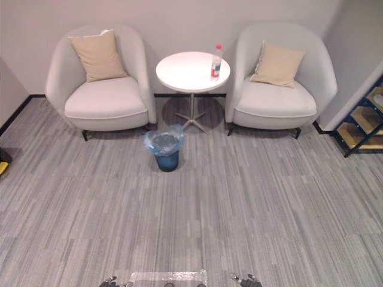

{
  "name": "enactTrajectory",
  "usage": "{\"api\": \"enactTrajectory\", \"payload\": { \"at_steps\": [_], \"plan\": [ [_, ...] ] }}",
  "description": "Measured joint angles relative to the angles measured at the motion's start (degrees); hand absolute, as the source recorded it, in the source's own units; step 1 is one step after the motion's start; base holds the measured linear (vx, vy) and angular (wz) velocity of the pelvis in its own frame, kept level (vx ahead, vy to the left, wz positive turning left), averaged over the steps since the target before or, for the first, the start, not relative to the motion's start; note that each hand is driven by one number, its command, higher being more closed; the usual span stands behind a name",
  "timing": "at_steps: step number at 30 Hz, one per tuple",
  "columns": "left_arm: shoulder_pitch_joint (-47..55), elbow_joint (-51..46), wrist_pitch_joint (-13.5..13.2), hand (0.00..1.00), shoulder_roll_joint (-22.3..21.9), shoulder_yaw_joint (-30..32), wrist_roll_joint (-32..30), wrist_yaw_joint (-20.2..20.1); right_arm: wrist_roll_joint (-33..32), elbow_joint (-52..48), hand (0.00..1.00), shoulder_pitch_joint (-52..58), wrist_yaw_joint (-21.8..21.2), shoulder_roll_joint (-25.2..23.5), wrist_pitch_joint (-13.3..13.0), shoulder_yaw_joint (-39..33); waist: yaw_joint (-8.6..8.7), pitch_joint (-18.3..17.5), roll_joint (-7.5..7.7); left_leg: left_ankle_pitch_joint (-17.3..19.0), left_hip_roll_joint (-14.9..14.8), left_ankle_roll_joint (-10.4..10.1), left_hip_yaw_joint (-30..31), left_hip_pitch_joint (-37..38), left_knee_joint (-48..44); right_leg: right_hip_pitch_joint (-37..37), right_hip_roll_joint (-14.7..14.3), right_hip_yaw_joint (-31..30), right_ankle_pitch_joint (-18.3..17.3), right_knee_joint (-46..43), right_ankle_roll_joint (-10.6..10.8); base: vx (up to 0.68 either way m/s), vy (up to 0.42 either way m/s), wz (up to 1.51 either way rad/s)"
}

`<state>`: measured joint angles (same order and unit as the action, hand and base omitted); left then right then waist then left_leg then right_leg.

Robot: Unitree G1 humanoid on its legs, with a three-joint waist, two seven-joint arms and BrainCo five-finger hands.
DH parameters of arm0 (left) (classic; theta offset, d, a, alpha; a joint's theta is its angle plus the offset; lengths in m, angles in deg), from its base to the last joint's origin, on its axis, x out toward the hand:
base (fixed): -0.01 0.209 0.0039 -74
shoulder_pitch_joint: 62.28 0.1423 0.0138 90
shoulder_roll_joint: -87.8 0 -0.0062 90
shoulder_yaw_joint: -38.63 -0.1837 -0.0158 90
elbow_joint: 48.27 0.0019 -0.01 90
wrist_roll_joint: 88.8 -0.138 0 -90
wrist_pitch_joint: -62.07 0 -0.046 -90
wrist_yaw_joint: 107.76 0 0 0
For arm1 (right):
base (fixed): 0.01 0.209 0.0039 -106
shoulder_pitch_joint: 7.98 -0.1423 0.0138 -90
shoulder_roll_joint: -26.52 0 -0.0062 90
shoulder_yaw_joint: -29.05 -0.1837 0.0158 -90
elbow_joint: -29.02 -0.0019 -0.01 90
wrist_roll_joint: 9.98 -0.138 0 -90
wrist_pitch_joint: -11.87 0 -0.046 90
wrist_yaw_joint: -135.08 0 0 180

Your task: Gather rubbish on tea table into small bin, then transfer packed bag to large trash can.

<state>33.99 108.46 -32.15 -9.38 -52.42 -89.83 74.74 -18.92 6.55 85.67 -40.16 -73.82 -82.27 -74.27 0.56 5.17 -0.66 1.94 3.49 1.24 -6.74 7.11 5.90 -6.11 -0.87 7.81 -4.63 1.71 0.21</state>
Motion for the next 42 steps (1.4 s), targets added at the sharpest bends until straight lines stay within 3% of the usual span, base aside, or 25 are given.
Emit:
{"api": "enactTrajectory", "payload": {
  "at_steps": [21,30,36,39,42],
  "plan": [
    [-0.1,0.2,0.0,0.0,0.1,0.0,0.0,0.0,-0.1,0.8,0.0,-0.4,0.0,0.0,-0.1,0.0,0.06,0.1,0.21,0.0,0.0,0.0,-0.8,0.0,0.0,0.1,0.0,-0.9,0.6,0.8,-0.1,0.0,0.0,-0.01],
    [-1.2,0.3,0.0,0.0,0.5,0.0,0.1,-0.1,-0.1,0.6,0.0,-1.5,-0.1,0.0,0.0,0.0,-0.11,1.6,0.75,0.1,-0.7,-0.1,-6.2,-2.3,0.0,3.4,-0.8,-6.2,3.4,2.3,-0.4,-0.05,-0.011,-0.31],
    [-1.9,0.2,0.1,0.0,0.5,-0.1,0.4,0.0,-0.1,-1.6,0.0,-1.7,0.0,0.1,0.0,0.0,0.12,2.1,0.37,0.8,-1.5,-0.6,-9.2,-3.3,-0.3,6.2,-1.5,-8.3,2.6,0.3,-0.2,-0.01,-0.026,-0.29],
    [-3.1,0.1,0.1,0.0,0.8,0.0,1.2,0.0,-0.2,-1.6,0.0,-1.4,0.0,0.0,0.0,0.0,0.24,2.4,0.71,3.7,-2.4,-1.3,-9.0,-5.2,-5.2,7.2,-1.5,-7.0,-0.2,-3.2,-0.6,0.05,-0.058,0.14],
    [-3.5,-0.4,0.1,0.0,0.8,0.5,1.3,0.0,-1.2,-1.7,0.0,-1.4,0.0,0.0,-0.3,0.0,0.22,3.1,0.69,9.7,-5.0,-3.0,-9.7,-8.8,-17.3,7.0,-1.8,-5.9,-3.5,-6.8,-1.8,0.11,-0.103,0.1]
  ]
}}
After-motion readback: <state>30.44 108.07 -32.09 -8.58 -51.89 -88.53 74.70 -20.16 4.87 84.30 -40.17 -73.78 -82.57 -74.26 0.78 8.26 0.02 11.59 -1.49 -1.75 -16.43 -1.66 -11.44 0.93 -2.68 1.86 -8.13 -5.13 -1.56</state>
